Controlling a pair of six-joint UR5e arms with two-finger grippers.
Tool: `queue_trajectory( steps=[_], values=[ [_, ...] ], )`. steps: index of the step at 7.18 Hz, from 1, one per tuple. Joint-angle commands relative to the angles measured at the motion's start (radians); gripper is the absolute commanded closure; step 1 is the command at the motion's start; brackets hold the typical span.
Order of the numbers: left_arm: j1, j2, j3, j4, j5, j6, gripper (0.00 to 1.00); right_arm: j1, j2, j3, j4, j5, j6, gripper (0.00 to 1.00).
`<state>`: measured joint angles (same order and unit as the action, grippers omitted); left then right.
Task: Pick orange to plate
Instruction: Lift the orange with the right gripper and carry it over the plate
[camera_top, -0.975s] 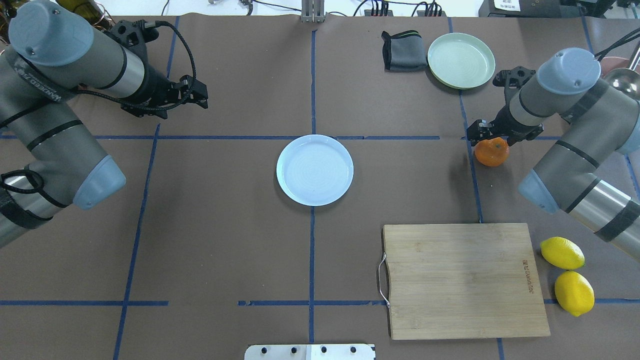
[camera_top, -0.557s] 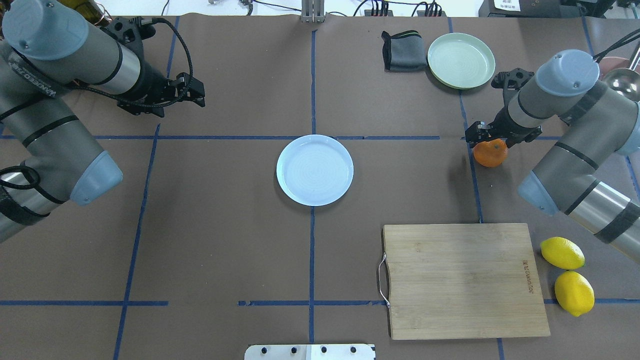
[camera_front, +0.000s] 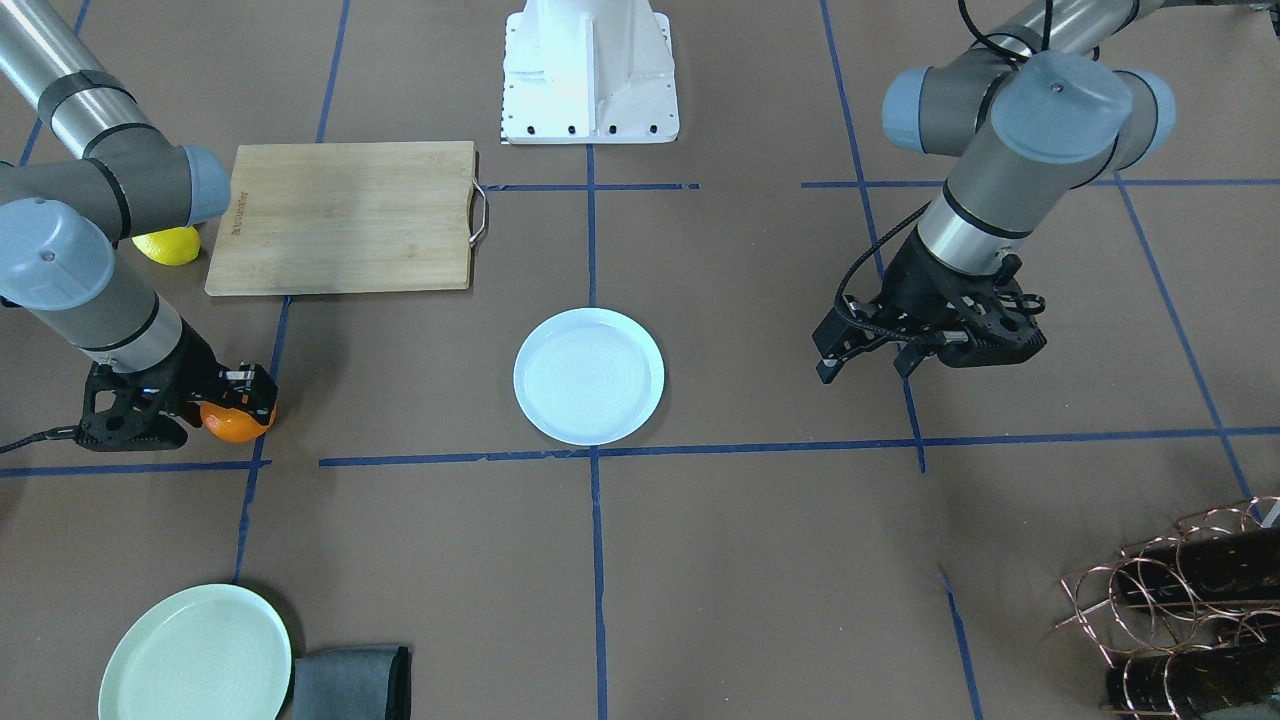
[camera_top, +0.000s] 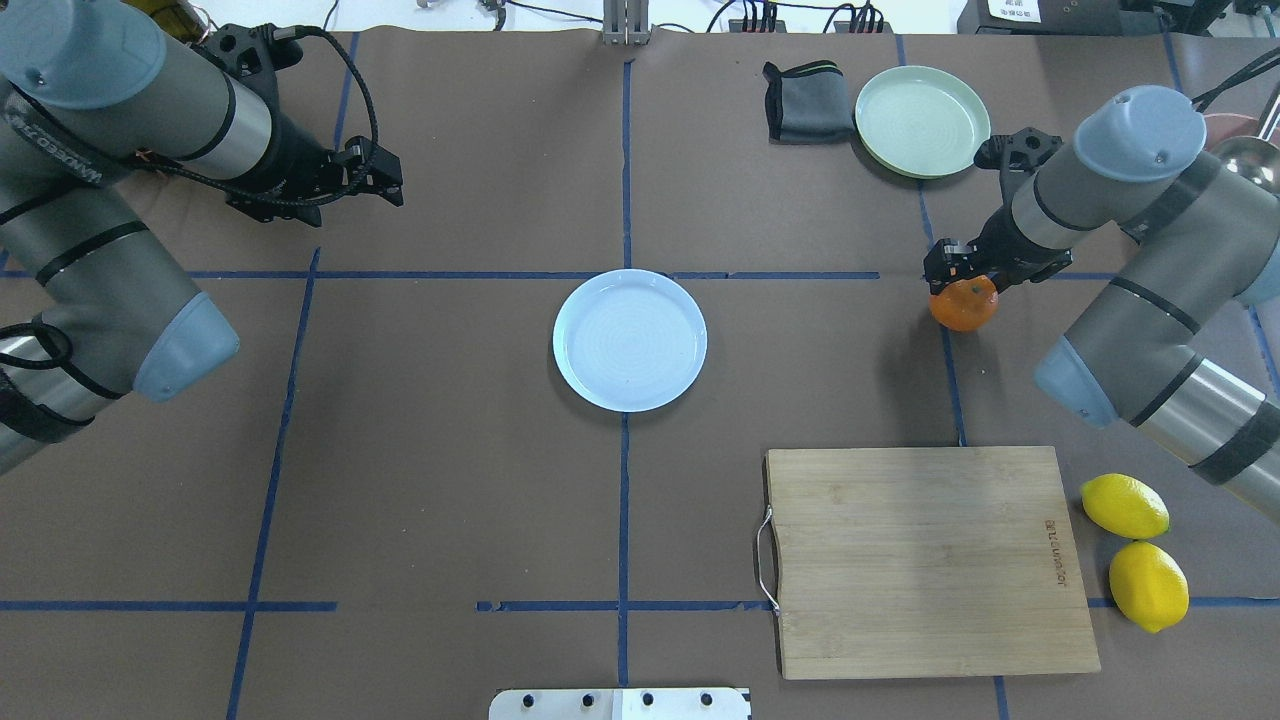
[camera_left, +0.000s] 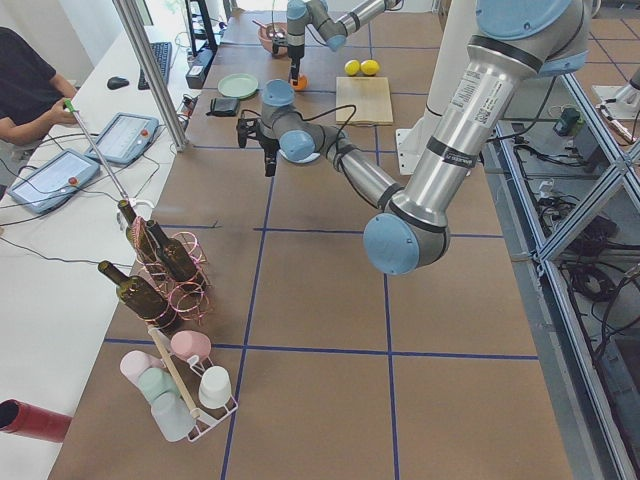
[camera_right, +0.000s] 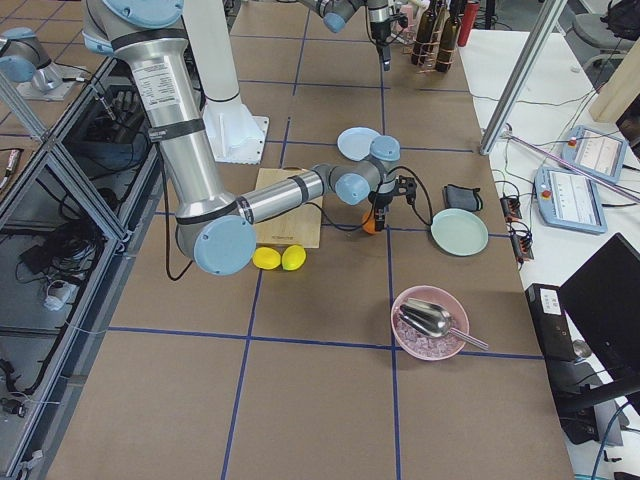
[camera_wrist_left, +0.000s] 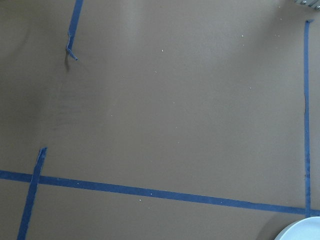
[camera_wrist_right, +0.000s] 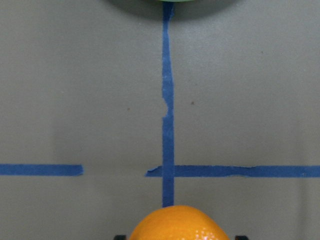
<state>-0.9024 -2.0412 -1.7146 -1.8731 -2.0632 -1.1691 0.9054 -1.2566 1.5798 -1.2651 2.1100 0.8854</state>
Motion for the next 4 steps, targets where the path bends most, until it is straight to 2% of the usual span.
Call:
queue_trajectory(
  steps=[1,3,4],
  values=[
    [-0.045,0.001,-0.019,0.099,0.001,0.209,0.0,0.017,0.043,0.042,-0.005,0.028,0.035,1.0],
    [-0.133,0.054,-0.051,0.124,0.0,0.407,0.0,-0.041,0.158,0.036,0.0,0.004,0.238,1.0],
    [-0.159,0.131,-0.092,0.115,0.0,0.606,0.0,-0.092,0.222,0.02,-0.002,-0.049,0.315,1.0]
  ],
)
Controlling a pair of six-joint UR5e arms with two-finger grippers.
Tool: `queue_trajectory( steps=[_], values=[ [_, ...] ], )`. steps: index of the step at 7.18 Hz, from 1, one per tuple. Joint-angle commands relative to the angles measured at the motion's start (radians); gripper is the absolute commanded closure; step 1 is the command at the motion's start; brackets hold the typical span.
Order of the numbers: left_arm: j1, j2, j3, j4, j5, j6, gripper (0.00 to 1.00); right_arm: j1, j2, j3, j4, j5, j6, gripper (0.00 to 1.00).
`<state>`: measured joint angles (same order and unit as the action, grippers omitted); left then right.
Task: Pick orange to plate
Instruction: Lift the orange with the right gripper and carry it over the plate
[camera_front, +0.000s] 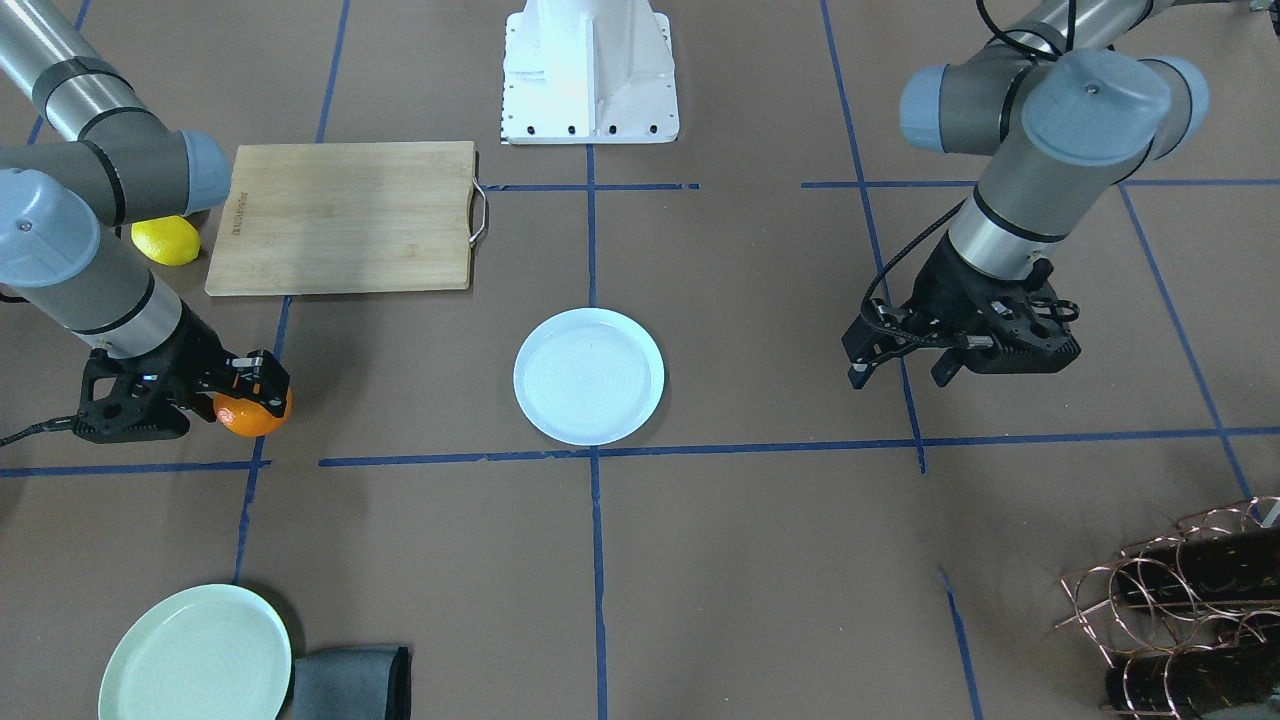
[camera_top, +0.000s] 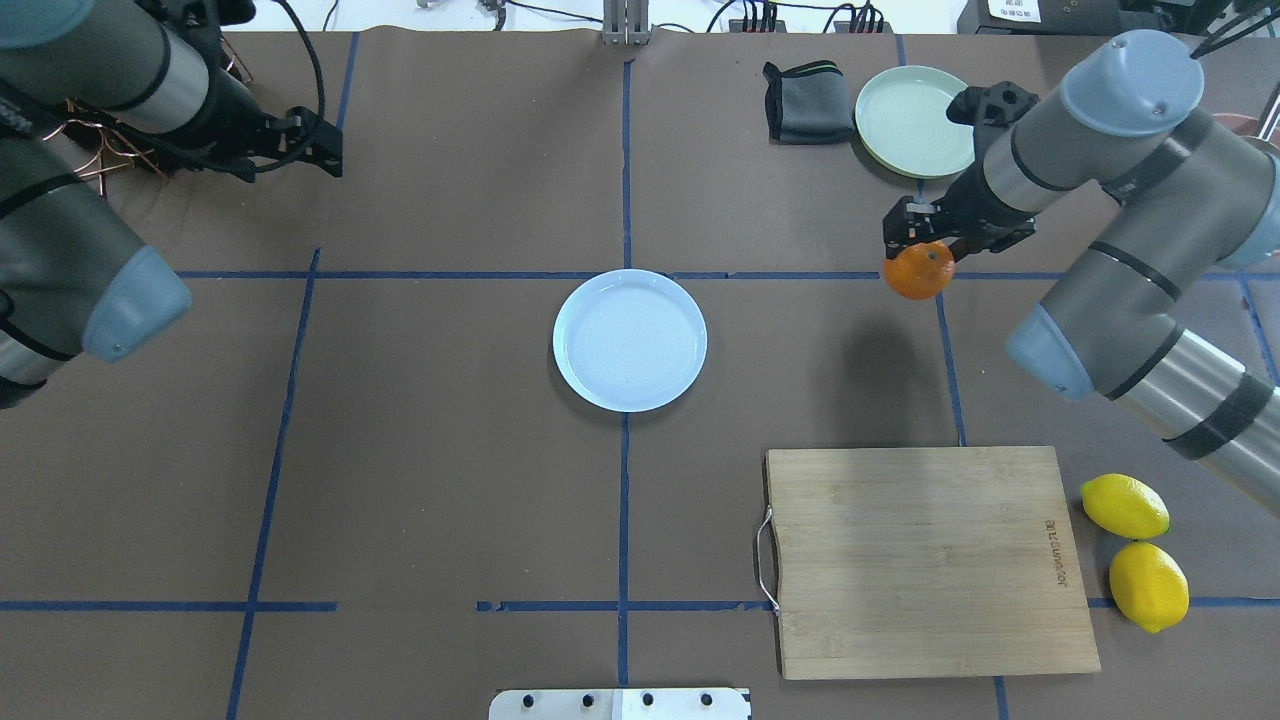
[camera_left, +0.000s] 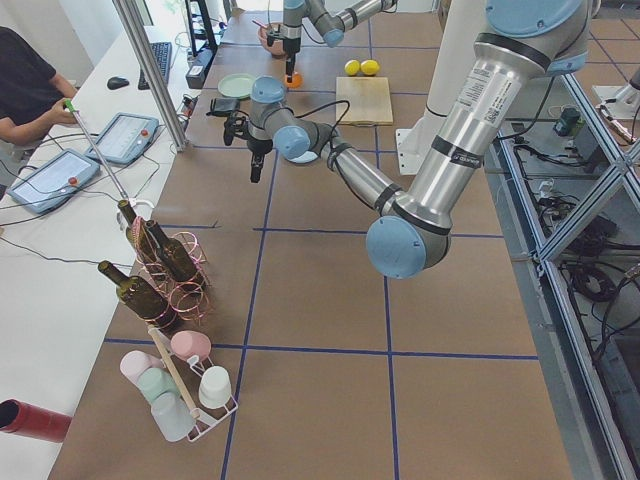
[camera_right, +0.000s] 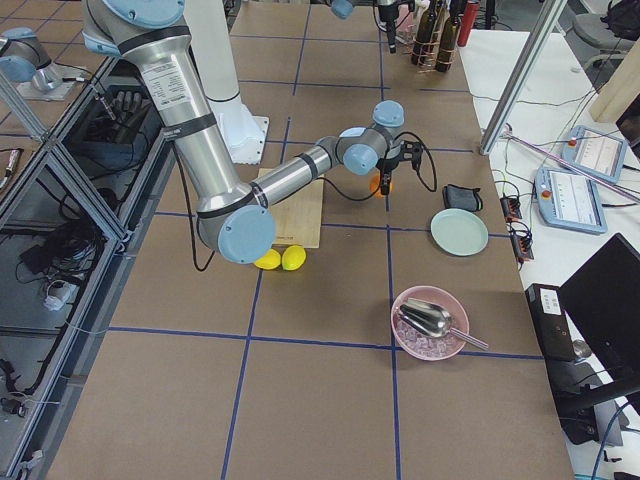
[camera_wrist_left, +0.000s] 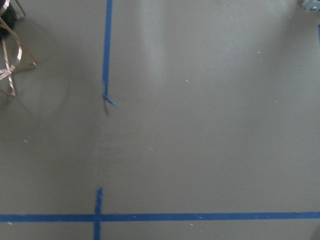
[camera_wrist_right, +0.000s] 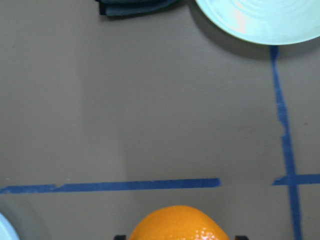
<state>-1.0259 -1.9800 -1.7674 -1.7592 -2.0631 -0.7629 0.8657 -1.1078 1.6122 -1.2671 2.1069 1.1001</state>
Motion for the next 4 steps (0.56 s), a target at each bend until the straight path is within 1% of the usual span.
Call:
queue_trajectory(
  steps=[1,2,3,4],
  values=[
    [-0.074,0.102,-0.055,0.001,0.0,0.323,0.0,-0.088,0.124,-0.041,0.003,-0.088,0.148,1.0],
    [-0.097,0.177,-0.05,-0.002,0.003,0.44,0.0,-0.124,0.196,-0.093,0.003,-0.122,0.197,1.0],
    [-0.109,0.22,-0.017,-0.002,0.011,0.617,0.0,-0.167,0.257,-0.132,-0.001,-0.167,0.236,1.0],
    [-0.197,0.221,0.036,-0.002,0.003,0.704,0.0,-0.209,0.285,-0.144,-0.006,-0.22,0.239,1.0]
  ],
)
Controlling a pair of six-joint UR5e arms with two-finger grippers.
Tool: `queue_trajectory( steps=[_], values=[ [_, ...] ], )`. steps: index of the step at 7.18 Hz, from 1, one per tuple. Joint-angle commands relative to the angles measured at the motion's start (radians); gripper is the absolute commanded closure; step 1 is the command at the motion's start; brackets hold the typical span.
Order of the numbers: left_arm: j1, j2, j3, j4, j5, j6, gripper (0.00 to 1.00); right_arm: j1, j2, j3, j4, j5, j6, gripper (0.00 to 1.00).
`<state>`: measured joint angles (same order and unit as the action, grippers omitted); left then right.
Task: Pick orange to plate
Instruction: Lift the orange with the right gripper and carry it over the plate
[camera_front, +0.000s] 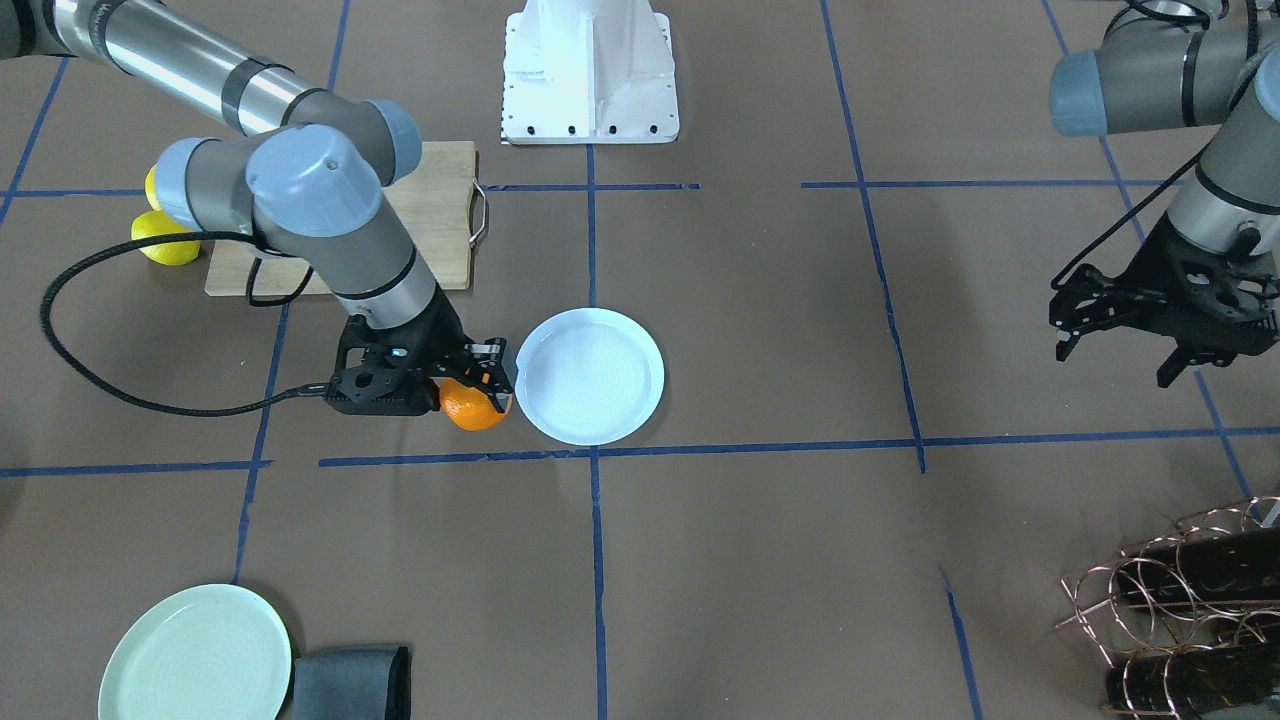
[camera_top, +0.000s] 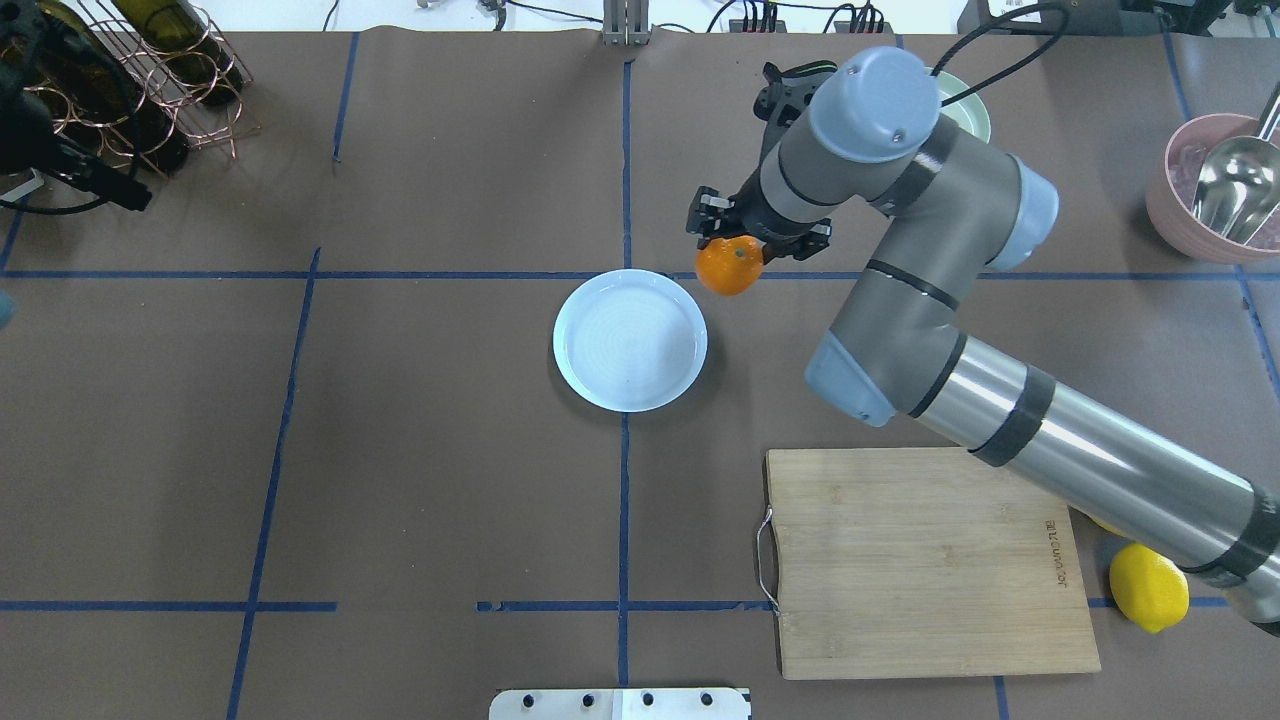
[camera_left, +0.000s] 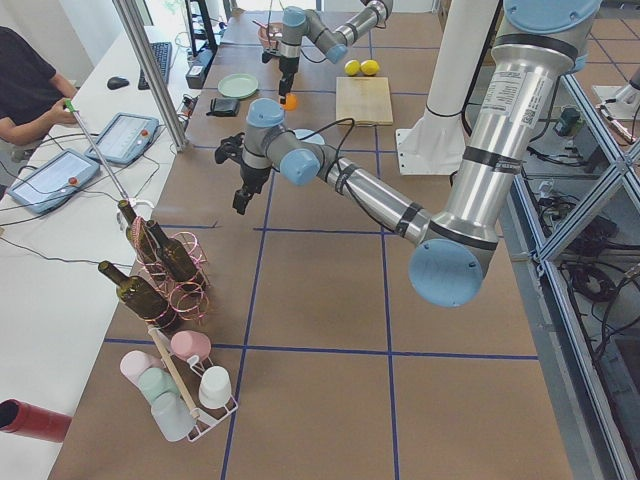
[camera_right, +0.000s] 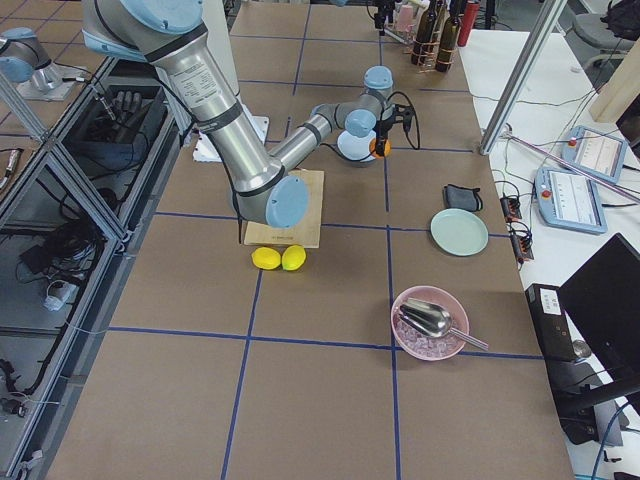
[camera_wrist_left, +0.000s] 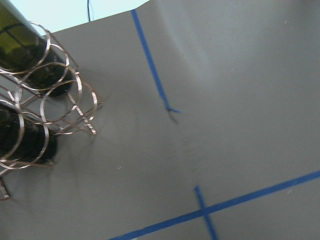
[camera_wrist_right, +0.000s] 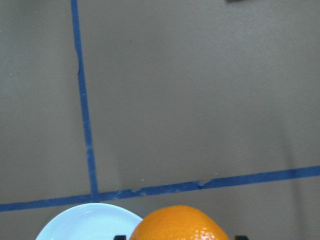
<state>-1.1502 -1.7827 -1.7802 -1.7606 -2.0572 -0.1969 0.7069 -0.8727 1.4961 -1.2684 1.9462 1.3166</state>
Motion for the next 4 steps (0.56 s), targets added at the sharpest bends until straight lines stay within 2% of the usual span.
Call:
queue_trajectory(
  steps=[1,3,4],
  values=[
    [-0.118,0.025,0.067,0.001,-0.004,0.175,0.0,-0.088,0.057,-0.036,-0.006,-0.091,0.021,1.0],
    [-0.144,0.025,0.09,0.0,-0.006,0.178,0.0,-0.148,0.16,-0.184,-0.034,-0.17,0.012,1.0],
    [-0.145,0.025,0.09,0.0,-0.006,0.177,0.0,-0.156,0.19,-0.191,-0.11,-0.17,0.003,0.87]
  ],
)
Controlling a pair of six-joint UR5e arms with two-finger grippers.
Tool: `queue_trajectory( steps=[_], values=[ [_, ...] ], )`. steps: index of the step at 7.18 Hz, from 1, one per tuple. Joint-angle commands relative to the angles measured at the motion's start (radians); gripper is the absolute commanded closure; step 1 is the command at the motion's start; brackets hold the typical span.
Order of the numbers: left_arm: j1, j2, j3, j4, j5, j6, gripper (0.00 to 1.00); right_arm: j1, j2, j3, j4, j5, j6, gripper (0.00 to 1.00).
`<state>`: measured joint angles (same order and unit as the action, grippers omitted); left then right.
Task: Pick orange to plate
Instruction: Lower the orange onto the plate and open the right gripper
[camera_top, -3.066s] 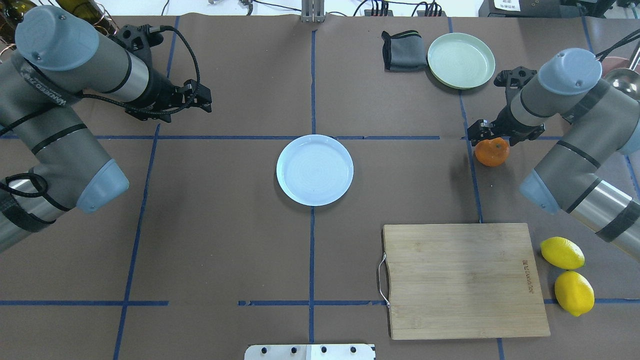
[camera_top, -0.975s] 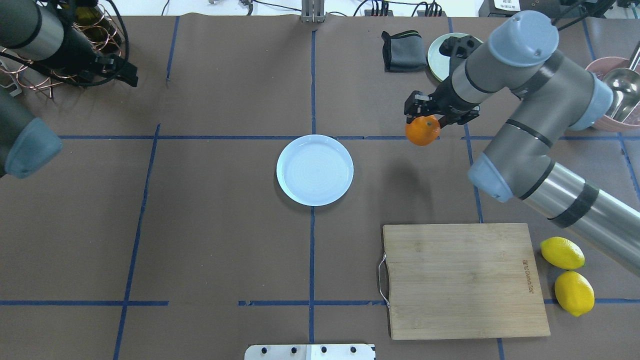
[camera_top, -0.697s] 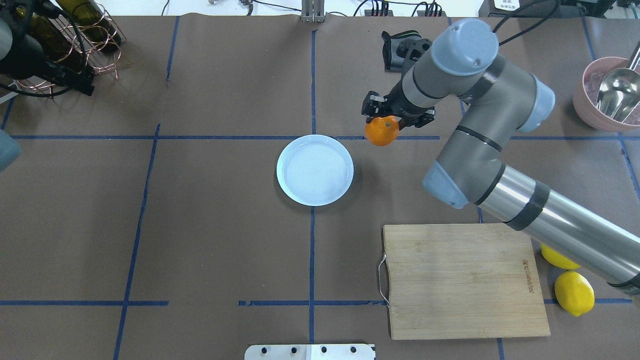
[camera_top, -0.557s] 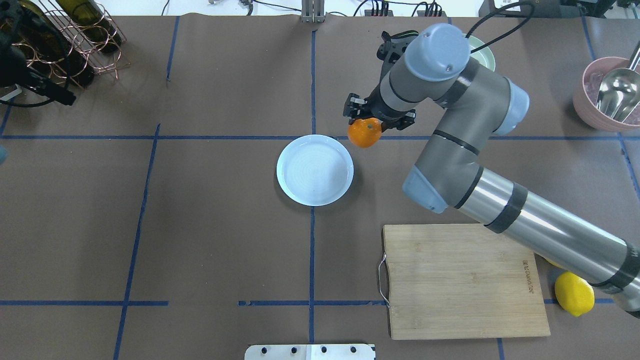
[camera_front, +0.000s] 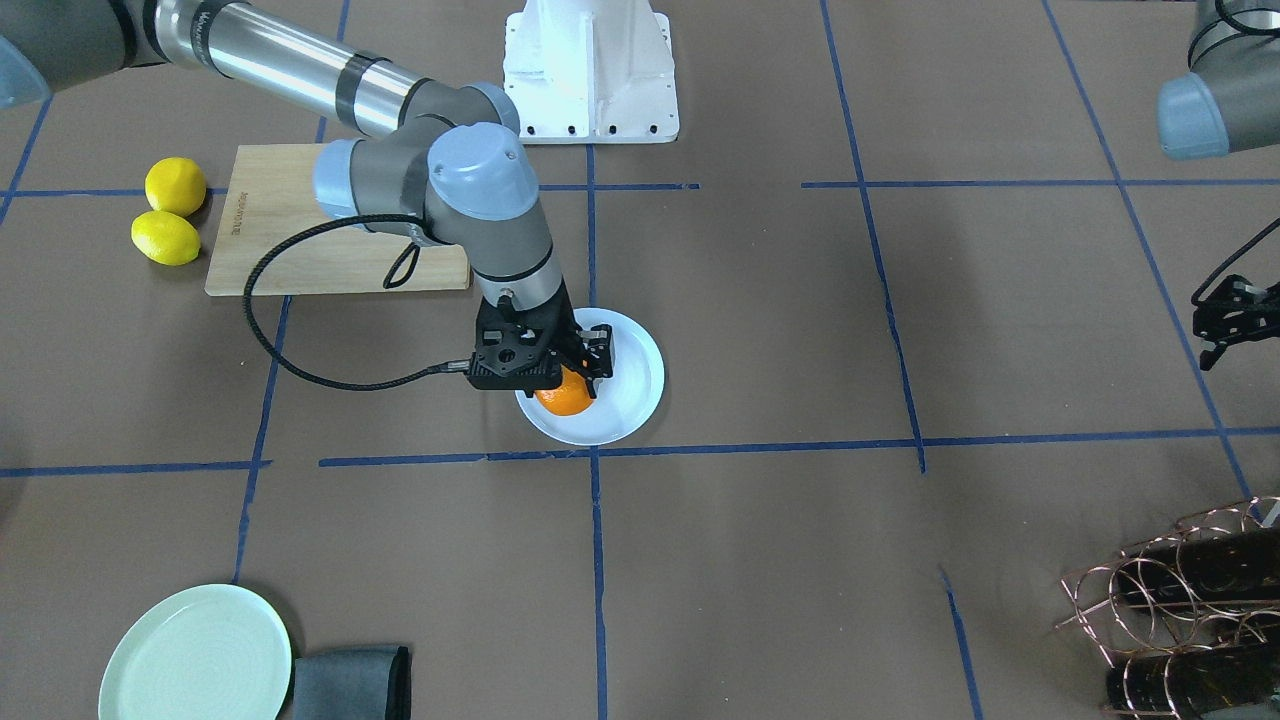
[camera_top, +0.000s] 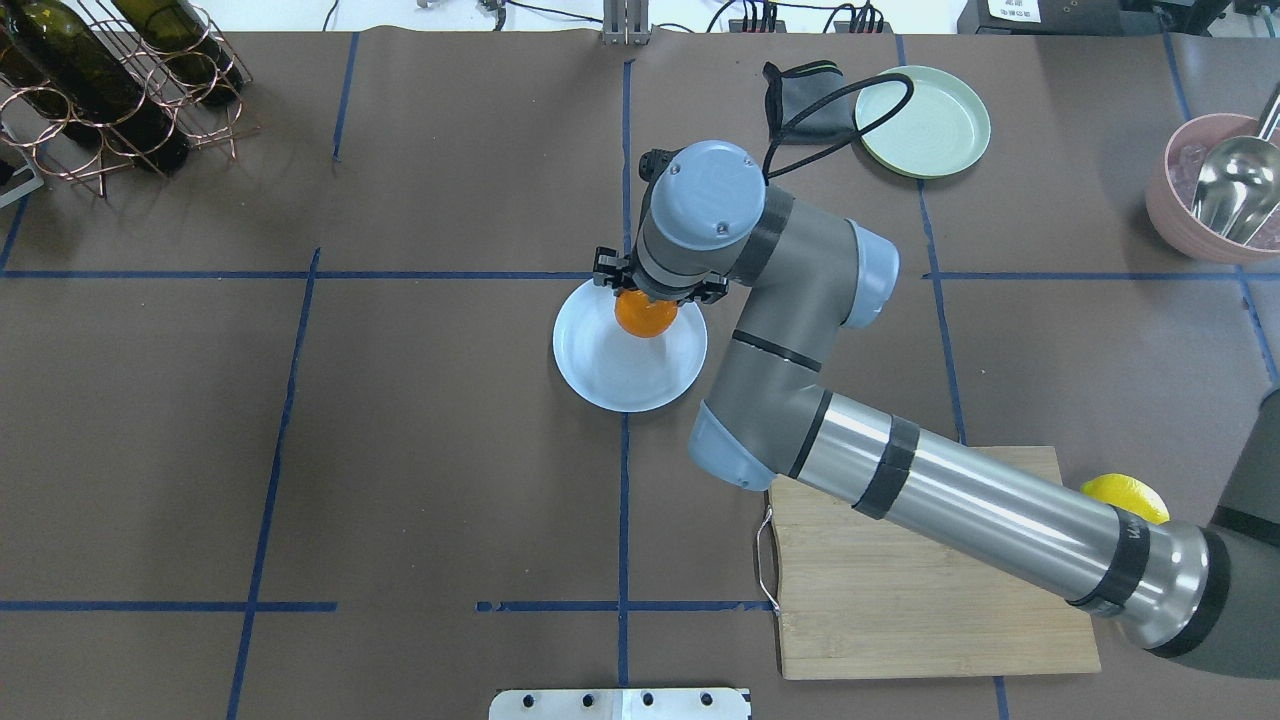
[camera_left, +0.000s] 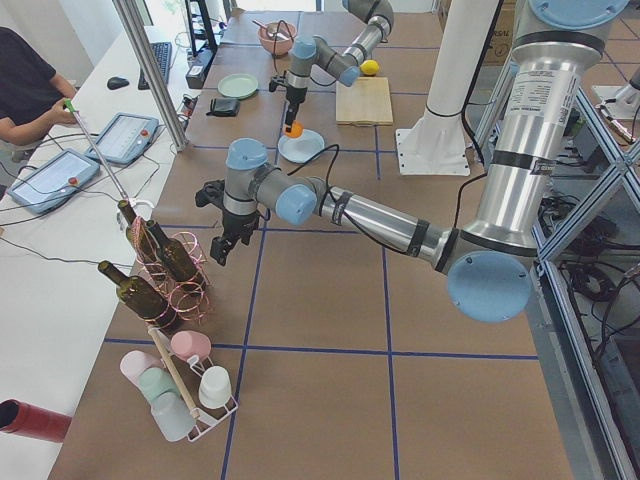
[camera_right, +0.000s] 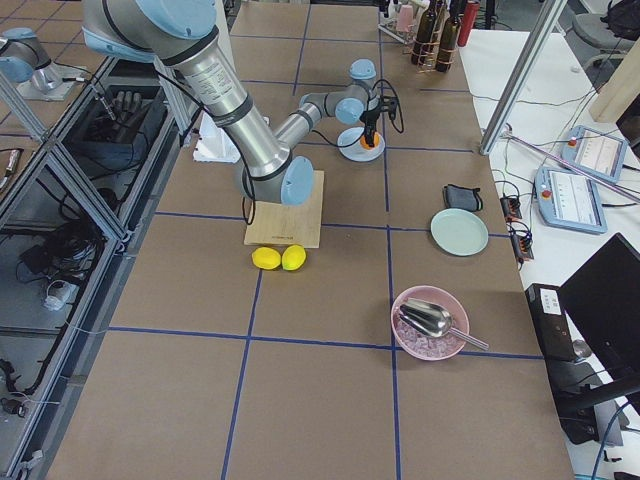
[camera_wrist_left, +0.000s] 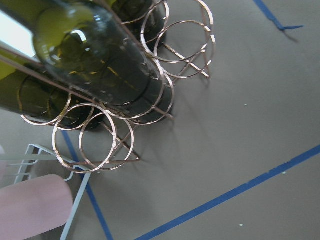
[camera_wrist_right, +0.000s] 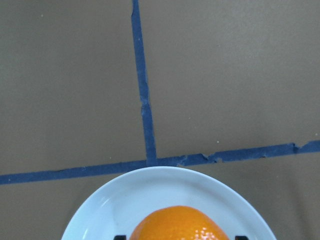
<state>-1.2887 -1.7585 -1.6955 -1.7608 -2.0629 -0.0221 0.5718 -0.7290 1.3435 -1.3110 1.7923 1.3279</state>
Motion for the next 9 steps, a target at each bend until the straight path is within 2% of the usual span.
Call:
queue_trajectory(
  steps=[1,2,3,4,5,7,8,9],
  values=[
    [-0.008,0.001,0.005,0.0,0.0,0.004,0.0,-0.027,0.048,-0.038,-0.076,-0.016,-0.018,0.71],
    [-0.008,0.002,0.008,0.001,0.0,0.002,0.0,-0.029,0.049,-0.038,-0.079,-0.011,-0.018,0.26],
    [-0.008,0.001,0.017,0.0,0.0,0.002,0.0,-0.029,0.051,-0.037,-0.079,-0.007,-0.018,0.0],
    [-0.018,0.002,0.028,-0.002,0.001,0.004,0.0,-0.027,0.053,-0.026,-0.082,0.005,-0.016,0.0],
    [-0.021,0.002,0.058,-0.002,0.003,0.004,0.0,-0.007,0.056,0.02,-0.138,0.034,-0.016,0.0],
    [-0.029,0.004,0.062,0.003,0.001,0.004,0.0,0.092,0.046,0.155,-0.272,0.151,-0.018,0.0],
    [-0.052,0.005,0.074,0.01,0.0,0.005,0.0,0.15,0.01,0.222,-0.331,0.192,-0.066,0.0],
    [-0.09,0.005,0.097,0.029,0.0,0.078,0.0,0.198,-0.104,0.362,-0.411,0.205,-0.204,0.0]
  ],
)
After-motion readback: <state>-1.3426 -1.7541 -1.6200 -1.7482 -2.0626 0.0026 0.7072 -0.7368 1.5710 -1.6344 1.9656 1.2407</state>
